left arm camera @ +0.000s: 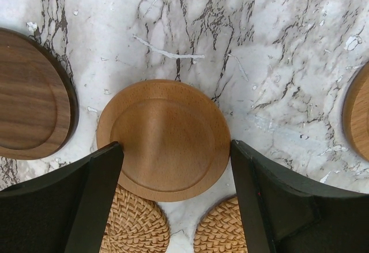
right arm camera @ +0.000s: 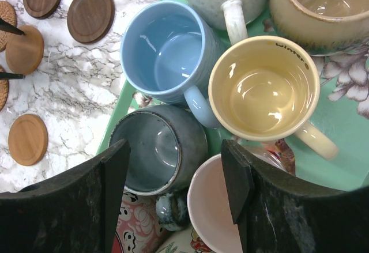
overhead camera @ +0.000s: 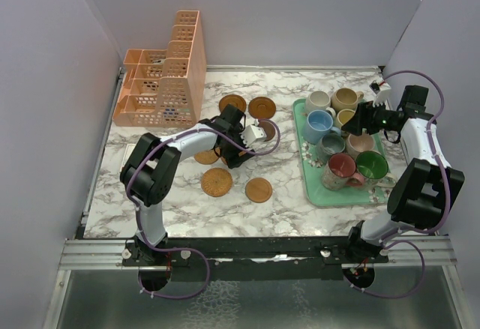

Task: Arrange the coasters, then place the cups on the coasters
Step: Move the coaster to the center of the board.

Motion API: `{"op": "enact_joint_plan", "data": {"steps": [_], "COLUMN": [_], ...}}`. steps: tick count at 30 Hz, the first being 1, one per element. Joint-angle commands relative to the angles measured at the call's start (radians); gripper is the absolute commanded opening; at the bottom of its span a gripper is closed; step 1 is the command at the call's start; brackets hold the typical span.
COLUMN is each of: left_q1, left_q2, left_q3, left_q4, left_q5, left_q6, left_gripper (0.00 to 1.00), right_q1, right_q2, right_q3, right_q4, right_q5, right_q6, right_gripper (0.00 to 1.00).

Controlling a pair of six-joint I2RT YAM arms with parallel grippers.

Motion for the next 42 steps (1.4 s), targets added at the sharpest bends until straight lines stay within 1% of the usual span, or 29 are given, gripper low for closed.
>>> {"op": "enact_joint_plan", "data": {"steps": [1, 21, 42], "left_q1": [0.016, 0.034, 0.035], "left_q2": [0.058, 0.047, 0.058], "left_q3": [-0.017, -0.027, 0.017], "left_q4": [-0.117, -0.130, -0.122], "left_q5": [-0.025, -0.055, 0.005], "left_q6": [-0.002, -0.001, -0.017], "left_gripper": [0.77, 0.75, 0.75], "right_q1": [0.005, 0.005, 0.005], "right_q2": [0.006, 0.005, 0.000], "right_q3": [0.036, 0.038, 0.038], "right_q4": [-0.023, -0.026, -0.026], "right_q5": [-0.018, -0.025, -0.026], "right_q6": [-0.012, -0.013, -0.012], "right_gripper": [0.66, 0.66, 0.66]}}
